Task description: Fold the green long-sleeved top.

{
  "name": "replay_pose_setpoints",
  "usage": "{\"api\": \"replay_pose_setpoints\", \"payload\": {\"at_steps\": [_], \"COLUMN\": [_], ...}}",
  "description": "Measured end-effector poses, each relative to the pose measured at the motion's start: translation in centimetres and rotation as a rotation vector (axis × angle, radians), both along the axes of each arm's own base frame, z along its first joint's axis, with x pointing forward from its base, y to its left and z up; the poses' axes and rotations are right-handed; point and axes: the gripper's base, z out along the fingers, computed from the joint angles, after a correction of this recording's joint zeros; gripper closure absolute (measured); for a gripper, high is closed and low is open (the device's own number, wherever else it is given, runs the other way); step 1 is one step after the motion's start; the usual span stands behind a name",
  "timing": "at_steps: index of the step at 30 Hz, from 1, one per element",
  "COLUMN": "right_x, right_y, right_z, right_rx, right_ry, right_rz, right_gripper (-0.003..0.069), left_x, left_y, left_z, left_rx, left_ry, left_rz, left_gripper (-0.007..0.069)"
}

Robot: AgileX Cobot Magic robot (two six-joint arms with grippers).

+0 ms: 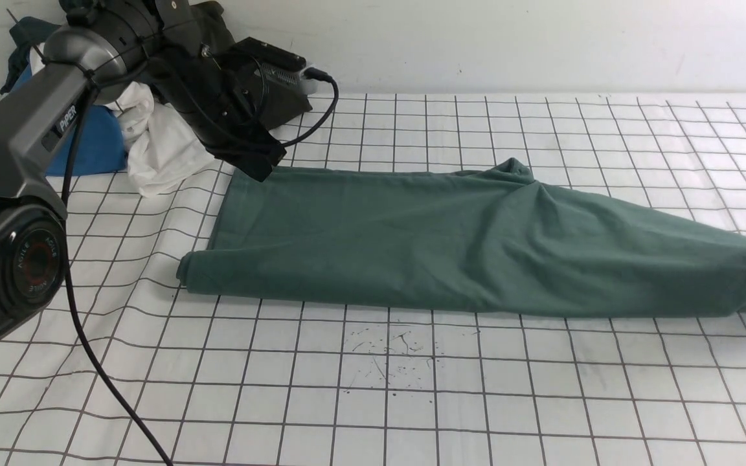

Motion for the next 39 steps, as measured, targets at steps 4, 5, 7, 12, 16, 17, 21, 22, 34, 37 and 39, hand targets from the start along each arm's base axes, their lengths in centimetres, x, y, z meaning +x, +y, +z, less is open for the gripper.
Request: {"api": "replay_pose_setpoints", "payload": {"at_steps": [4,5,7,12,16,17,21,22,34,37,39], "right_x": [0.6,0.8,1.0,1.2,1.2,1.2,1.5,1.5,1.5,1.8,2.3], "right_y": [-0.2,-0.2,0.0,0.3,0.4,0.4,0.5,0.5,-0.4,2.7,6.2], "right_z": [-1.8,-2.3,-3.0,-3.1,-3.1,-3.1,-2.0,-1.9,13.1,17.3,19.3], "right_rx": [0.029,0.040,0.072,0.103,0.107,0.107,0.104,0.105,-0.203,-0.230,-0.216], "right_ry": [-0.009,-0.006,-0.006,-0.024,-0.025,-0.022,-0.003,-0.001,-0.170,-0.256,-0.323], "right_rz": [-0.040,-0.043,-0.056,-0.022,0.002,0.012,0.086,0.088,0.166,0.258,0.352], "right_gripper": [0.0112,0.0109,0.0109,0.0131,0.0238,0.0273,0.0502,0.0513,0.0648,0.0648,0.0648], "left_x": [0.0,0.0,0.0,0.0,0.0,0.0,0.0,0.0,-0.9,-1.8,-2.3], "left_y": [0.0,0.0,0.0,0.0,0.0,0.0,0.0,0.0,0.9,1.3,1.5], "left_z": [0.0,0.0,0.0,0.0,0.0,0.0,0.0,0.0,3.8,6.6,8.1], "left_rx": [-0.001,-0.001,-0.001,0.002,0.002,0.002,0.002,0.002,0.084,0.094,0.101], "left_ry": [0.000,0.000,0.000,0.000,0.000,0.000,0.000,0.000,-0.088,-0.144,-0.175], "left_rz": [0.000,0.000,0.000,0.000,0.000,0.000,0.000,0.000,0.009,0.028,0.036], "left_gripper": [0.0632,0.0632,0.0632,0.0632,0.0632,0.0632,0.0632,0.0632,0.0632,0.0632,0.0632]}}
